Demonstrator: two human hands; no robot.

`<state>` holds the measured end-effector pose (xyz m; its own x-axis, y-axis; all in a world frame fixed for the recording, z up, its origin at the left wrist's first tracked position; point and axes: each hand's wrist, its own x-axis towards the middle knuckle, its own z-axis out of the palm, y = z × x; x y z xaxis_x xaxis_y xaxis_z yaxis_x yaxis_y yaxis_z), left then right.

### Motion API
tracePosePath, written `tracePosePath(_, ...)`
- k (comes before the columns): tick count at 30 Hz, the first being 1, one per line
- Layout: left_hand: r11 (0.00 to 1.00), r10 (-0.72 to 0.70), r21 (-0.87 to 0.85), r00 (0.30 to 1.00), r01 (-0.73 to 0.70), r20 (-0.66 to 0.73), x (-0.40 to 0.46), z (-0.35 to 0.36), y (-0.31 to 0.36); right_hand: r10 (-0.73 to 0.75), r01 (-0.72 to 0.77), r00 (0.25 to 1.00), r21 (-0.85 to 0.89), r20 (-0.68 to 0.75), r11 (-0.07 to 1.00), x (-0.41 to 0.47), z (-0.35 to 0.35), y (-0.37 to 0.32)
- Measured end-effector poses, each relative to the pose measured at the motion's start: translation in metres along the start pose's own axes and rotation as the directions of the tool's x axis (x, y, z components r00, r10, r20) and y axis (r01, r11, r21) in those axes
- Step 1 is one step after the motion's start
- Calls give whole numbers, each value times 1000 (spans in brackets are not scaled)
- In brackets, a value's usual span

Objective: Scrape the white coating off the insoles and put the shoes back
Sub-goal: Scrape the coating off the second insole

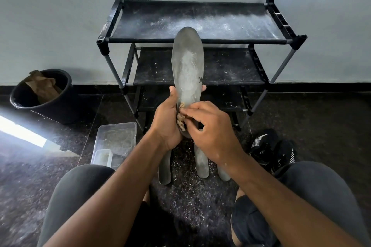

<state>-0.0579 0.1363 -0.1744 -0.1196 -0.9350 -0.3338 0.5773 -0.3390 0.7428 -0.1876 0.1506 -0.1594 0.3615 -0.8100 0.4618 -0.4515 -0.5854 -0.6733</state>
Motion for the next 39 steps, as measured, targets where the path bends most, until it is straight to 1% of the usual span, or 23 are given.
tracePosePath(3, 1000, -6, 12, 1000, 6, -7, -1, -1, 2, 42, -43, 998, 17, 38, 999, -1, -4, -3)
tracePosePath(6, 999, -8, 33, 1000, 8, 17, -3, 5, 1, 130, -134, 988, 47, 78, 990, 2, -6, -3)
tracePosePath(9, 999, -33, 33, 998, 31, 47, -4, 7, 1, 136, -137, 989, 12, 61, 990, 2, -3, -4)
tracePosePath(11, 998, -45, 48, 998, 42, 52, -4, 7, 1, 136, -137, 990, 24, 42, 990, 2, -1, -2)
tracePosePath(14, 998, -12, 54, 999, 10, 33, -3, 6, 2, 71, -75, 994, 43, 86, 996, -2, 3, 1)
tracePosePath(16, 1000, 20, -12, 1000, -20, 8, 0, -1, 6, -15, 19, 990, -24, 139, 1000, -7, 6, 0)
tracePosePath(18, 997, 35, -66, 999, -34, 11, 1, -6, 11, -82, 101, 982, -106, 169, 989, -12, 7, -2)
tracePosePath(20, 996, 8, -85, 999, -4, 43, 1, -7, 9, -77, 99, 985, -139, 155, 985, -9, 4, 0)
tracePosePath(21, 998, -11, -65, 998, 15, 64, 0, -4, 6, -50, 70, 990, -144, 133, 987, -6, 2, 1)
tracePosePath(23, 999, -41, 3, 996, 41, 84, -1, 3, -3, 37, -32, 997, -78, 66, 996, -1, 0, 5)
tracePosePath(25, 998, -54, 29, 995, 52, 88, -2, 5, -5, 73, -72, 997, -21, 41, 997, 2, 1, 4)
tracePosePath(28, 998, -31, -45, 997, 34, 65, 1, -4, 4, -18, 24, 995, -56, 95, 998, -5, 5, 2)
tracePosePath(31, 993, -24, -112, 996, 33, 84, 2, -13, 8, -49, 60, 988, -68, 147, 996, -10, 2, 6)
tracePosePath(34, 993, -33, -107, 993, 45, 115, 2, -8, 2, -5, 16, 995, -110, 98, 994, -7, 0, 15)
tracePosePath(36, 995, -31, -95, 994, 41, 106, 2, -7, -3, 29, -23, 999, -111, 46, 994, -5, -1, 15)
tracePosePath(37, 994, -29, -99, 994, 40, 107, 3, -7, -4, 34, -31, 999, -85, 30, 996, -5, 0, 13)
tracePosePath(39, 993, -29, -113, 995, 40, 99, 4, -10, -2, 12, -11, 998, -23, 61, 1000, -10, 3, 7)
